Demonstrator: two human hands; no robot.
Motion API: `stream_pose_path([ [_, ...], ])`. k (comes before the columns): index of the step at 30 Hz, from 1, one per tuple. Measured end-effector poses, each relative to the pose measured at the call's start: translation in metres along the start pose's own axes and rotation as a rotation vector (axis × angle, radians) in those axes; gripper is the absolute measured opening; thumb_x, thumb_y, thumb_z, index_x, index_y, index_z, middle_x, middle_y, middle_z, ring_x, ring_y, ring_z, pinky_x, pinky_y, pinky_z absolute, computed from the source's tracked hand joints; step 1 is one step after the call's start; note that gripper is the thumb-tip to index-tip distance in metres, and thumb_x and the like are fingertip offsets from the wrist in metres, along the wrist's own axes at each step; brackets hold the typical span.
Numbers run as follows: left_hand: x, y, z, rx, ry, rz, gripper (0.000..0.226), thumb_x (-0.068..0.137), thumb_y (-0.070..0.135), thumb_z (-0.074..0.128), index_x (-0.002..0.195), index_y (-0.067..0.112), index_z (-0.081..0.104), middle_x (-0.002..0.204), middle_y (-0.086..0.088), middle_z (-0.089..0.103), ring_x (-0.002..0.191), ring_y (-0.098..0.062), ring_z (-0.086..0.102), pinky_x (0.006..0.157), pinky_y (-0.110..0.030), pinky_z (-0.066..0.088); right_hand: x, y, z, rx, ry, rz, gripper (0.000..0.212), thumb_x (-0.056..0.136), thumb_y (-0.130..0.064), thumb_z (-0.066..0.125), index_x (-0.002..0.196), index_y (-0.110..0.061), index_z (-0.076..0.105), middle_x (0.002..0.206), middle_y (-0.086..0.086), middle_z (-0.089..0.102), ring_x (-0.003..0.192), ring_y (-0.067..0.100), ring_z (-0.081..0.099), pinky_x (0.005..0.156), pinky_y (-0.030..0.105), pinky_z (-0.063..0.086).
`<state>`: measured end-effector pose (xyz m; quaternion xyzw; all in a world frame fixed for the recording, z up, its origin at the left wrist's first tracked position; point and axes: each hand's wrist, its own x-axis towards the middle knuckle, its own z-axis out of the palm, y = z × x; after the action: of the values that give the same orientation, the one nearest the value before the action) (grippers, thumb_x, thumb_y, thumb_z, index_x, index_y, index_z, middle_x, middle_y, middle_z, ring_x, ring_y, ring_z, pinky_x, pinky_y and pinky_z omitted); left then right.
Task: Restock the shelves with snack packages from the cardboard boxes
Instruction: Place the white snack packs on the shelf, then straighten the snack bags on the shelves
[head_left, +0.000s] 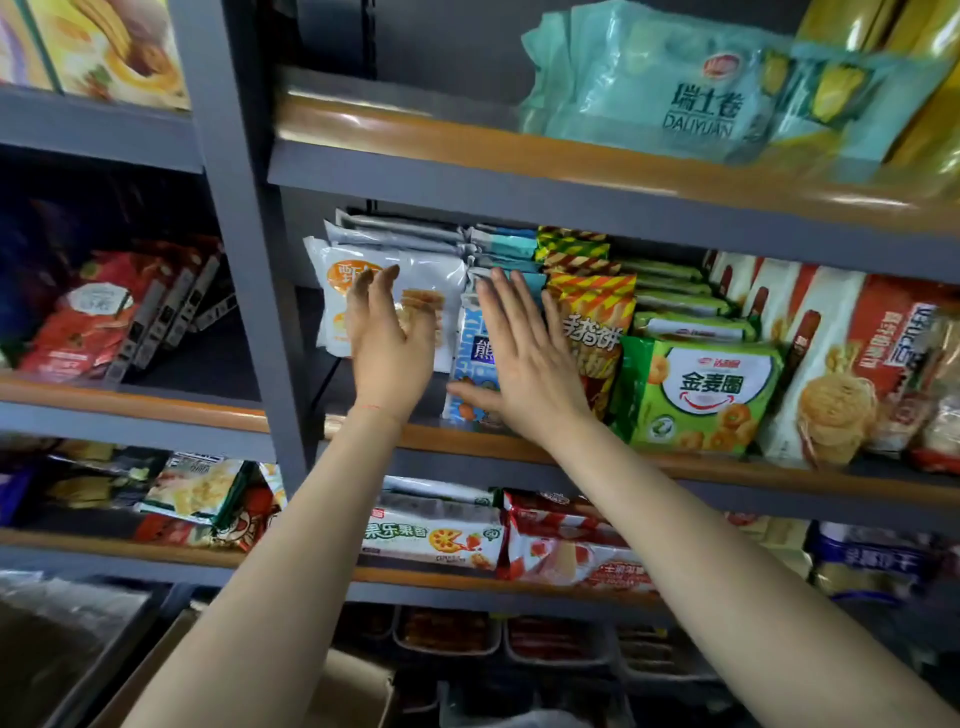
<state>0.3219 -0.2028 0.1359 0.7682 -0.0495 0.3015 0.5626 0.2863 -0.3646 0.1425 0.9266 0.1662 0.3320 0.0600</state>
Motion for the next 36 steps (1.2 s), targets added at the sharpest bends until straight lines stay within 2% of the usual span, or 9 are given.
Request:
stream_pose_path([
  [3, -0.013, 0.005, -0.002, 0.029, -0.02, 0.112, 0.056, 0.091, 0.031, 0.053, 0.143, 0.013, 0.048, 0.156, -0.012, 0.035, 0.144, -0.029, 0.033, 0.117, -0.042, 0.032, -0.013, 0.006, -0.014, 0.096, 0.161, 0.127, 0.072, 0.099, -0.046, 0.046, 0.154, -0.004, 0.029, 0.163, 0.016, 0.023, 0.152, 0.031, 0.016, 0.125, 0.049, 0.007],
  [6, -0.026, 0.006, 0.005, 0.236, -0.029, 0.411, 0.064, 0.088, 0.038, 0.065, 0.143, 0.011, 0.049, 0.155, -0.017, 0.037, 0.144, -0.035, 0.034, 0.114, -0.05, 0.032, -0.022, 0.03, -0.028, 0.002, 0.214, 0.226, 0.061, 0.093, -0.032, 0.055, 0.146, -0.005, 0.043, 0.151, 0.016, 0.044, 0.143, 0.033, 0.038, 0.123, 0.052, 0.012],
  [10, -0.043, 0.007, 0.028, 0.568, -0.229, 0.642, 0.101, 0.075, 0.066, 0.073, 0.157, 0.024, 0.031, 0.166, -0.017, 0.021, 0.152, -0.043, 0.015, 0.116, -0.07, 0.02, -0.019, 0.056, -0.041, -0.195, -0.141, 0.306, 0.101, 0.082, -0.047, 0.072, 0.157, -0.009, 0.016, 0.16, 0.022, 0.027, 0.149, 0.036, 0.024, 0.123, 0.055, 0.003],
  [14, -0.039, 0.002, 0.039, 0.675, -0.344, 0.558, 0.131, 0.059, 0.076, 0.078, 0.161, 0.03, 0.011, 0.168, -0.018, 0.005, 0.154, -0.044, 0.003, 0.115, -0.071, 0.014, -0.009, 0.053, -0.035, -0.314, -0.423, 0.312, 0.127, 0.081, -0.046, 0.076, 0.154, -0.015, -0.024, 0.162, 0.029, -0.009, 0.152, 0.043, -0.003, 0.122, 0.057, -0.003],
  [19, -0.032, 0.005, 0.046, 0.666, -0.396, 0.507, 0.129, 0.059, 0.08, 0.068, 0.162, 0.03, 0.007, 0.168, -0.018, -0.002, 0.151, -0.052, -0.004, 0.118, -0.067, 0.011, -0.004, 0.047, -0.026, -0.361, -0.372, 0.284, 0.105, 0.095, -0.032, 0.059, 0.153, -0.01, -0.026, 0.16, 0.034, -0.006, 0.148, 0.052, 0.0, 0.12, 0.062, 0.006],
  [28, -0.033, 0.013, 0.053, 0.634, -0.412, 0.48, 0.127, 0.06, 0.081, 0.066, 0.161, 0.032, 0.005, 0.168, -0.018, -0.004, 0.15, -0.054, -0.001, 0.117, -0.067, 0.015, -0.003, 0.051, -0.018, -0.334, -0.32, 0.28, 0.1, 0.096, -0.031, 0.056, 0.154, -0.008, -0.023, 0.16, 0.034, -0.006, 0.148, 0.053, 0.0, 0.121, 0.06, 0.004],
  [31, -0.037, 0.012, 0.046, 0.535, -0.38, 0.5, 0.126, 0.061, 0.074, 0.074, 0.16, 0.031, 0.007, 0.168, -0.019, -0.003, 0.151, -0.052, 0.0, 0.116, -0.07, 0.023, -0.02, 0.05, -0.03, -0.237, -0.218, 0.211, 0.091, 0.094, -0.023, 0.056, 0.158, -0.006, -0.007, 0.162, 0.03, -0.001, 0.151, 0.046, 0.0, 0.122, 0.058, 0.006],
  [33, -0.042, 0.009, 0.038, 0.433, -0.33, 0.474, 0.126, 0.063, 0.067, 0.079, 0.161, 0.026, 0.011, 0.167, -0.019, -0.001, 0.153, -0.047, 0.008, 0.115, -0.064, 0.032, -0.037, 0.046, -0.037, -0.128, -0.082, 0.17, 0.084, 0.089, -0.024, 0.064, 0.156, -0.002, 0.019, 0.16, 0.026, 0.021, 0.149, 0.044, 0.017, 0.121, 0.056, 0.02],
  [36, -0.046, 0.007, 0.026, 0.34, -0.329, 0.275, 0.129, 0.067, 0.047, 0.089, 0.162, 0.024, 0.006, 0.164, -0.017, 0.016, 0.137, -0.041, 0.045, 0.095, -0.051, 0.053, -0.069, 0.038, -0.039, 0.119, -0.074, 0.155, 0.043, 0.092, -0.017, 0.054, 0.132, -0.006, 0.05, 0.124, 0.013, 0.057, 0.114, 0.034, 0.056, 0.091, 0.044, 0.05],
])
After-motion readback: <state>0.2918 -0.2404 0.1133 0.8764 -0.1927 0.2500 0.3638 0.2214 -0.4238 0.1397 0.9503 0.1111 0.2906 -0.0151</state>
